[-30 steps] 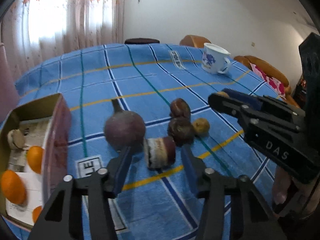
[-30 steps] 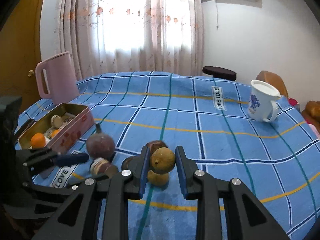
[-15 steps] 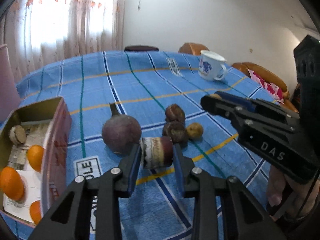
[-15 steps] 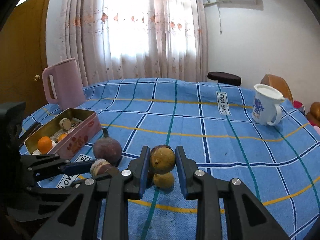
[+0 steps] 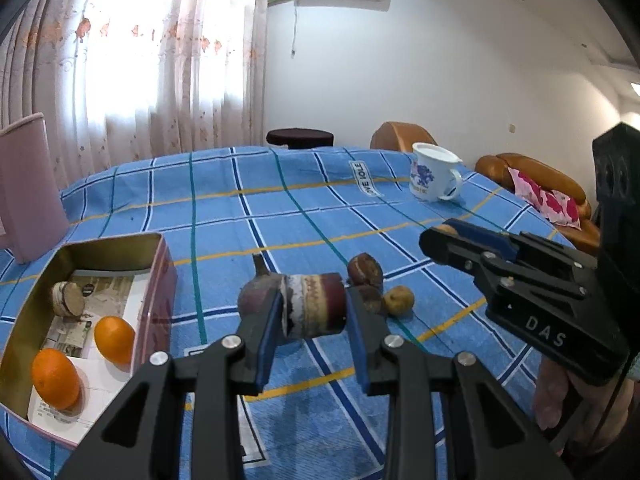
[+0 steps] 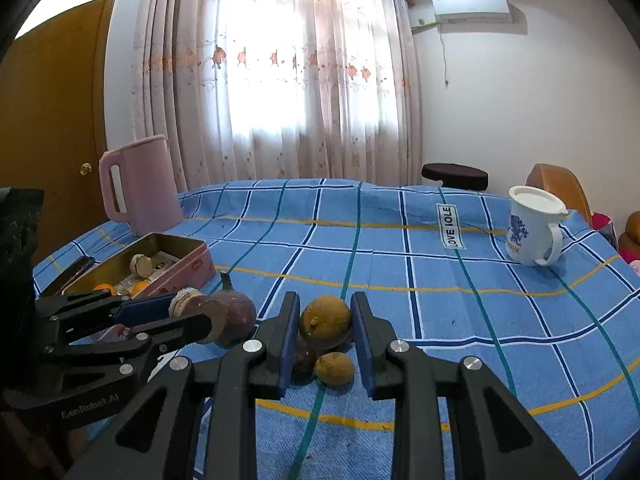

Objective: Organize fruits

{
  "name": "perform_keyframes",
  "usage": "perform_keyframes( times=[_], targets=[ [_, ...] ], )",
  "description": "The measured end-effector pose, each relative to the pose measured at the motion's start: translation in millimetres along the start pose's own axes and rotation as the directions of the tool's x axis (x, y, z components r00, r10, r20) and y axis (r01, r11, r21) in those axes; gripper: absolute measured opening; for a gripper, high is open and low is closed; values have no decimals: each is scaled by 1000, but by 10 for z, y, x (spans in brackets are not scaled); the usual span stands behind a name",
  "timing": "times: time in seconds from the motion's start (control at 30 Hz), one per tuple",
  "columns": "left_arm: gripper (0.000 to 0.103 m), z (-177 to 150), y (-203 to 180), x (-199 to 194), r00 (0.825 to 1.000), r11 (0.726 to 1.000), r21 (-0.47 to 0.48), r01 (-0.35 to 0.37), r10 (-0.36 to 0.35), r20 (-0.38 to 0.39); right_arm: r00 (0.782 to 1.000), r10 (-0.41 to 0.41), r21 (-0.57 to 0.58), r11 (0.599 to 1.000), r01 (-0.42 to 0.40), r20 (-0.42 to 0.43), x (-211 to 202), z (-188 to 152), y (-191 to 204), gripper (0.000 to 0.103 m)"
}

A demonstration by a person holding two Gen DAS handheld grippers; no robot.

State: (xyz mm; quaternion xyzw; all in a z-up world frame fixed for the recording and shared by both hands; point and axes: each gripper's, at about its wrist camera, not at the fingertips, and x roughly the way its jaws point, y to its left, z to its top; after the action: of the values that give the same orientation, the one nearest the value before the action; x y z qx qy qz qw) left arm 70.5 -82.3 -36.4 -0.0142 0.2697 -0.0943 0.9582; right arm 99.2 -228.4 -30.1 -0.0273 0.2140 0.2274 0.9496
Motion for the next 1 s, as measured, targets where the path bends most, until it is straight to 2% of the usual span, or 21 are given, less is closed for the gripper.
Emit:
perform_keyframes(
  times=[0.57, 1.0],
  targets=[
    [33, 20, -19, -88, 997, 999, 23, -42, 40, 65, 998, 1, -21, 1000, 1, 58, -101, -16, 35, 28],
    [33, 29, -26, -169, 988, 997, 29, -75, 70, 135, 994, -5, -41, 999, 9, 106, -202, -29, 87, 28]
  ],
)
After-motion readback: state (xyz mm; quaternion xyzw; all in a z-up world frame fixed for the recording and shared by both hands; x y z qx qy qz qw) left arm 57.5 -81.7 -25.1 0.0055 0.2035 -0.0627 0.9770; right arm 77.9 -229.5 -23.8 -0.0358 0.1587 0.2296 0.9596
